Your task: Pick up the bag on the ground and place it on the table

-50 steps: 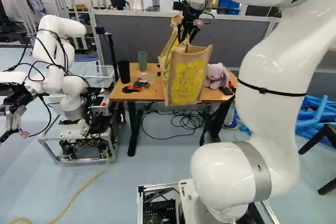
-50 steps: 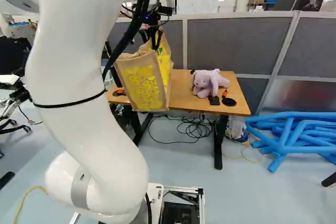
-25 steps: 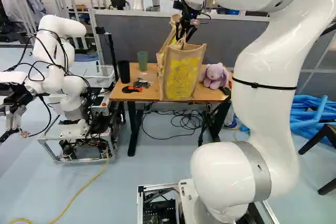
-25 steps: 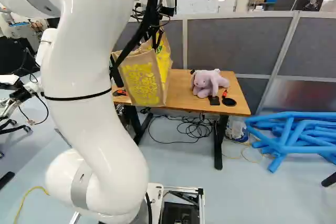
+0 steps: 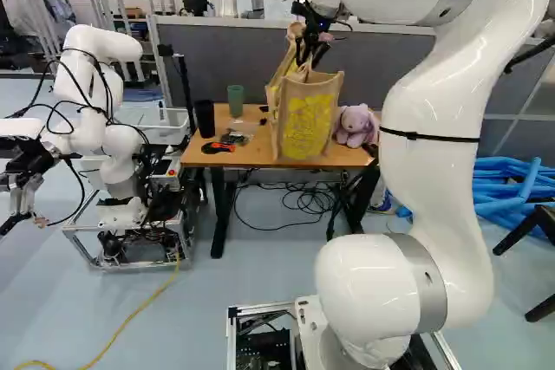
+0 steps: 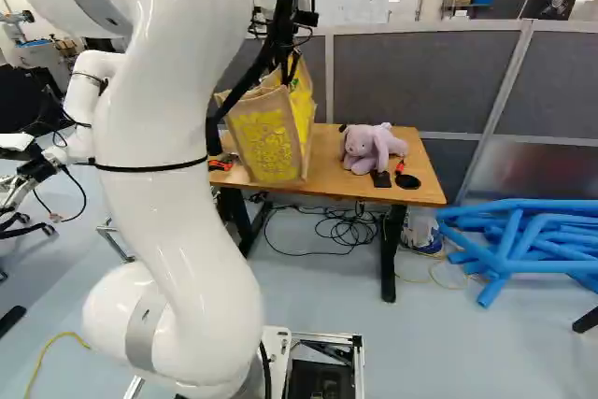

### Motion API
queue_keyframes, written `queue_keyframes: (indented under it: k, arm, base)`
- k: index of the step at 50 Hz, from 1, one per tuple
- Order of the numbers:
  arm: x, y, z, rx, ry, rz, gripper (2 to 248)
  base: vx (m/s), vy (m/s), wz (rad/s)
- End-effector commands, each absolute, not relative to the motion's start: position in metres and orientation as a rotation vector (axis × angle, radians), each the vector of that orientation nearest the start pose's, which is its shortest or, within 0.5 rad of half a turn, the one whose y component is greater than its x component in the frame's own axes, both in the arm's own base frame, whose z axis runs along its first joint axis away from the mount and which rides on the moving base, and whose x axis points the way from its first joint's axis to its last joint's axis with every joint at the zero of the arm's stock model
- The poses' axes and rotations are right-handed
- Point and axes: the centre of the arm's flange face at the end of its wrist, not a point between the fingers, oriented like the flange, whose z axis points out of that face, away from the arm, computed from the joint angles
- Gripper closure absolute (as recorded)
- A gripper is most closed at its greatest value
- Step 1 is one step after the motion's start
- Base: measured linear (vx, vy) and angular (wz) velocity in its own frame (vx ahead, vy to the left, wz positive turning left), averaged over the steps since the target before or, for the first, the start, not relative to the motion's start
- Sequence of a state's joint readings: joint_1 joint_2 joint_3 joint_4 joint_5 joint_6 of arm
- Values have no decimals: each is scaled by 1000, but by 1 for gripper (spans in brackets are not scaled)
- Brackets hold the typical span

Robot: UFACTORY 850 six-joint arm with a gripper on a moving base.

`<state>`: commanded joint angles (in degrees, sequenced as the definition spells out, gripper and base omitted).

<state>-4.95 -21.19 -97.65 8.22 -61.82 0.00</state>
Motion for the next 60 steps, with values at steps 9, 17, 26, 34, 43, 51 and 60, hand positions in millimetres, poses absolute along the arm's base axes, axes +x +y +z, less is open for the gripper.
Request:
queue_keyframes:
  k: [9, 17, 26, 34, 43, 51, 60]
  arm:
    - [621, -51, 687, -2989, 223, -406, 229]
    - [631, -59, 686, -2988, 238, -421, 229]
    - [644, -67, 686, -2986, 253, -435, 229]
    - [653, -73, 684, -2987, 262, -425, 229]
    - [667, -81, 673, -2991, 273, -379, 229]
    - [678, -88, 660, -2994, 282, -326, 229]
    - [692, -94, 646, -2996, 290, -282, 229]
  base:
    - [0, 0, 0]
    - [0, 0, 0]
    - [0, 0, 0]
    - [0, 0, 0]
    - [0, 0, 0]
    - [0, 0, 0]
    - [0, 0, 0]
